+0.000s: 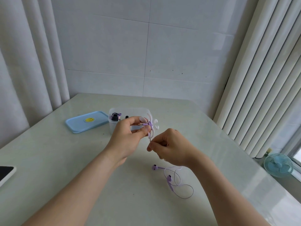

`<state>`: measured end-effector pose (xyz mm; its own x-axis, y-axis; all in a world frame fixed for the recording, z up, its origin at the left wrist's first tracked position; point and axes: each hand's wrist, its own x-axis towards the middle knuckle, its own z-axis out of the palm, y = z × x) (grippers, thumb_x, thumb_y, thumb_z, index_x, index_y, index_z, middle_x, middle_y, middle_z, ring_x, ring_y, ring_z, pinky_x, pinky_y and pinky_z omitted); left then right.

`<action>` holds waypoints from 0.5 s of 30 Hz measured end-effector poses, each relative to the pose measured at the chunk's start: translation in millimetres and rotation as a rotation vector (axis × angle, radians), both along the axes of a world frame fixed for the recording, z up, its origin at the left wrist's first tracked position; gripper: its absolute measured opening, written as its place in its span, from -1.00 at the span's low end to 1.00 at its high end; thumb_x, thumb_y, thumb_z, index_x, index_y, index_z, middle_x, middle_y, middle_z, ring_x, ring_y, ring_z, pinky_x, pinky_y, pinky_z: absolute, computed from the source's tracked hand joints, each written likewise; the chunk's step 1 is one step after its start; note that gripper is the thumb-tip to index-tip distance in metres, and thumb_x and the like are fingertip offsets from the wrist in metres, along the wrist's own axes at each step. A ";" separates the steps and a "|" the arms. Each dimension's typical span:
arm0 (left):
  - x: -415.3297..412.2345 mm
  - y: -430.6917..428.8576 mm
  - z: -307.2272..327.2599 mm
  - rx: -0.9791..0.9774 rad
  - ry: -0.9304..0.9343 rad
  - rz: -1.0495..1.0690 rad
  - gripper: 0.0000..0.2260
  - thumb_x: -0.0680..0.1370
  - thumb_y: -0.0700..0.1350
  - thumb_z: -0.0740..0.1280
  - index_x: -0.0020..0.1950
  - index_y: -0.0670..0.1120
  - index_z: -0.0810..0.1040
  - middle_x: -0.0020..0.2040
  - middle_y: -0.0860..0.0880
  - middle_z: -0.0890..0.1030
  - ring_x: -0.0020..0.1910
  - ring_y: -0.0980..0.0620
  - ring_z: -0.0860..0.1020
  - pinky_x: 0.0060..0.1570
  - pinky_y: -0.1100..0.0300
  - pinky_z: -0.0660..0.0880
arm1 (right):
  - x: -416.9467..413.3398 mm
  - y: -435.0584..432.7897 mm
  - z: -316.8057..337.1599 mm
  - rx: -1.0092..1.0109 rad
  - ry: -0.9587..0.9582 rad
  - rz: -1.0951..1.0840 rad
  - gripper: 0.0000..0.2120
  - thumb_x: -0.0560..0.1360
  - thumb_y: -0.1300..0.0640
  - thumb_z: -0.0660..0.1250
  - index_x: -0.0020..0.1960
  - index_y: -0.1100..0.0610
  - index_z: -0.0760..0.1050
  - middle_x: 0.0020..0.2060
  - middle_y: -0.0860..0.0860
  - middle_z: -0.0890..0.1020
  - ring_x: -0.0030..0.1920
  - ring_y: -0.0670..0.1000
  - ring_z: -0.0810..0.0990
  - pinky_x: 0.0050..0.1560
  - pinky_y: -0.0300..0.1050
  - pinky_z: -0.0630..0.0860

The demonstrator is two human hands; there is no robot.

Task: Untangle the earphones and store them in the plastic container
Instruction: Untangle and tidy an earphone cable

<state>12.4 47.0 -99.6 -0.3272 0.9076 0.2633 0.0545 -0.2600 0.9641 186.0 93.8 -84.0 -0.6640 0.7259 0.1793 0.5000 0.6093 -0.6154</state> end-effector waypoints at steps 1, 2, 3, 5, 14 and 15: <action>-1.5 0.4 0.2 -0.001 0.003 0.002 -0.92 0.61 -0.27 0.46 0.09 -0.21 0.64 0.03 -0.03 0.72 -0.12 0.09 0.70 -0.09 0.40 0.56 | -0.6 -1.0 1.1 -0.009 0.006 0.009 -0.75 0.57 0.20 0.30 -0.12 0.06 0.75 -0.42 0.14 0.62 -0.47 -0.08 0.50 -0.33 -0.15 0.47; -2.7 0.5 -0.5 -0.007 0.010 0.009 -0.93 0.61 -0.26 0.46 0.09 -0.18 0.65 0.02 -0.03 0.72 -0.11 0.06 0.71 -0.09 0.36 0.58 | -0.6 -2.0 1.6 -0.023 0.019 0.014 -0.75 0.58 0.19 0.31 -0.12 0.07 0.75 -0.42 0.15 0.63 -0.48 -0.11 0.50 -0.34 -0.19 0.46; -4.4 1.5 -1.3 -0.013 0.021 0.017 -0.93 0.61 -0.24 0.46 0.09 -0.15 0.65 0.03 -0.02 0.73 -0.11 0.05 0.70 -0.07 0.32 0.60 | -0.4 -2.3 2.6 -0.039 0.037 0.019 -0.75 0.59 0.19 0.31 -0.12 0.07 0.75 -0.41 0.14 0.63 -0.48 -0.12 0.50 -0.35 -0.22 0.46; -5.9 2.8 -3.7 -0.019 0.063 0.033 -0.93 0.62 -0.21 0.45 0.10 -0.12 0.63 0.03 0.00 0.73 -0.14 0.11 0.65 -0.06 0.24 0.61 | 0.5 -2.5 3.7 -0.067 0.067 0.027 -0.75 0.59 0.17 0.31 -0.13 0.06 0.75 -0.43 0.10 0.64 -0.45 -0.10 0.52 -0.33 -0.15 0.48; 0.1 1.3 -5.2 0.001 0.176 0.011 -0.90 0.63 -0.24 0.43 0.13 -0.12 0.58 0.07 -0.02 0.72 -0.19 0.10 0.66 -0.20 0.32 0.54 | 2.5 -5.6 12.1 -0.275 0.228 0.033 -0.72 0.66 0.13 0.30 -0.10 0.13 0.74 -0.43 0.08 0.58 -0.46 0.01 0.42 -0.39 -0.07 0.48; -1.2 1.3 -3.5 -0.003 0.179 -0.014 -0.90 0.63 -0.24 0.43 0.13 -0.13 0.58 0.07 -0.05 0.72 -0.20 0.10 0.65 -0.19 0.36 0.52 | 2.1 -4.9 13.4 -0.257 0.272 0.006 -0.72 0.66 0.14 0.30 -0.12 0.13 0.73 -0.44 0.08 0.56 -0.45 0.03 0.41 -0.40 -0.07 0.45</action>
<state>11.2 48.3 -103.1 -0.2625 0.9126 0.3134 0.2219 -0.2590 0.9400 188.1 89.0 -70.6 -0.6218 0.7662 0.1621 0.2935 0.4199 -0.8588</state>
